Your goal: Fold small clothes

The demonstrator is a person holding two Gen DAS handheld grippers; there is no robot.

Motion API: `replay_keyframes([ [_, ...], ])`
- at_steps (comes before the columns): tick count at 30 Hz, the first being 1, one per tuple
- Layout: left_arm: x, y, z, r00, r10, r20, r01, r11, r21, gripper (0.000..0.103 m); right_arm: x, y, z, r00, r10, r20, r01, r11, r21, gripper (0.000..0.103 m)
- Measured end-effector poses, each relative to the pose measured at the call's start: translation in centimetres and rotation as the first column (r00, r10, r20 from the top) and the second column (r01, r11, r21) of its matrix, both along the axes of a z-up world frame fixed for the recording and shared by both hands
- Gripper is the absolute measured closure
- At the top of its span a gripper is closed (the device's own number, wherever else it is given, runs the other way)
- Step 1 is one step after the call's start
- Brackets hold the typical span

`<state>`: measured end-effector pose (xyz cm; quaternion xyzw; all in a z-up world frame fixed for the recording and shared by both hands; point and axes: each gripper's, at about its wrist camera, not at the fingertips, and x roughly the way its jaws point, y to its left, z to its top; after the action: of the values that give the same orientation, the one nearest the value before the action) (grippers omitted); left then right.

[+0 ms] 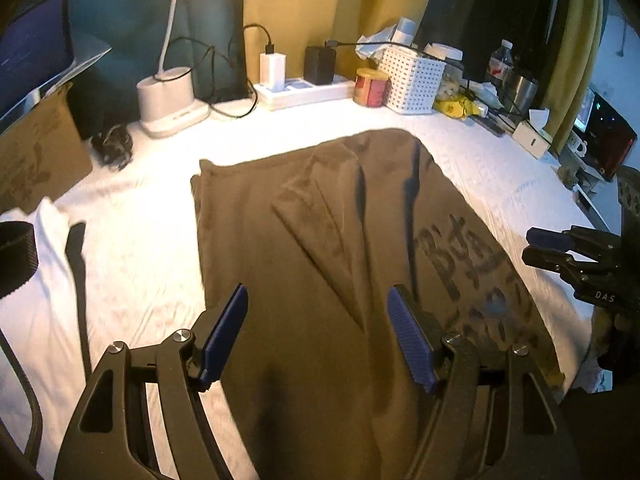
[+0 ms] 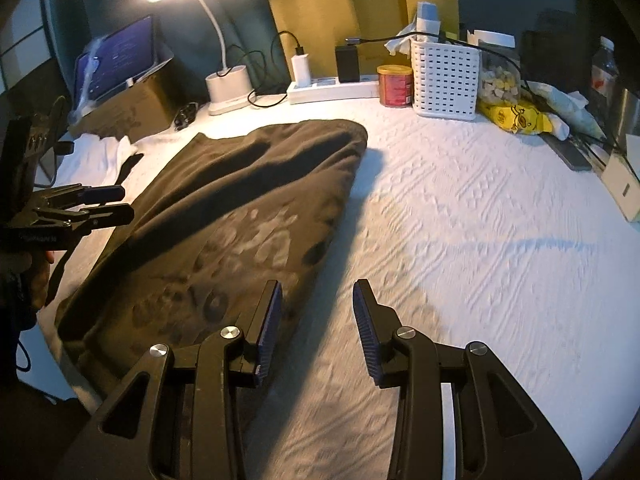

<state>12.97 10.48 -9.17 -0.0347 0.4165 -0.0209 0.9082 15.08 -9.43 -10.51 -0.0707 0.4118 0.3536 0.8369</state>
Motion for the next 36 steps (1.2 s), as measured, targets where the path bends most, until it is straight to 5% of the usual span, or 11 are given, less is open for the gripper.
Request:
replay_keyframes([
  [8,3.6,0.9,-1.0,1.000,-0.003,-0.001,0.003,1.000,0.008,0.032,2.6,1.0,-0.7,1.000,-0.001,-0.016,0.001,1.000,-0.001,0.064],
  [12,5.5,1.4,-1.5,1.000,-0.018,-0.006,0.018,1.000,0.007,0.062,3.7,1.4,-1.0,1.000,0.000,-0.024,-0.001,1.000,-0.003,0.064],
  [21,8.1,2.0,-2.7,0.999,-0.032,-0.030,0.031,0.999,-0.019,0.066,5.9,1.7,-1.9,0.999,-0.019,-0.038,0.019,1.000,0.002,0.064],
  [22,8.2,2.0,-2.8,0.999,-0.035,-0.034,0.034,0.999,-0.022,0.083,6.1,1.8,-2.0,0.999,-0.021,-0.041,0.021,1.000,0.004,0.064],
  [25,8.3,2.2,-2.5,0.998,-0.048,-0.036,0.047,0.999,-0.024,0.099,6.7,2.1,-2.1,0.999,-0.023,-0.039,0.023,1.000,0.005,0.064],
  [36,6.0,5.0,1.2,0.998,0.027,0.065,-0.027,1.000,0.007,0.099,10.1,4.2,-2.3,0.998,-0.038,-0.046,0.040,0.998,0.055,0.064],
])
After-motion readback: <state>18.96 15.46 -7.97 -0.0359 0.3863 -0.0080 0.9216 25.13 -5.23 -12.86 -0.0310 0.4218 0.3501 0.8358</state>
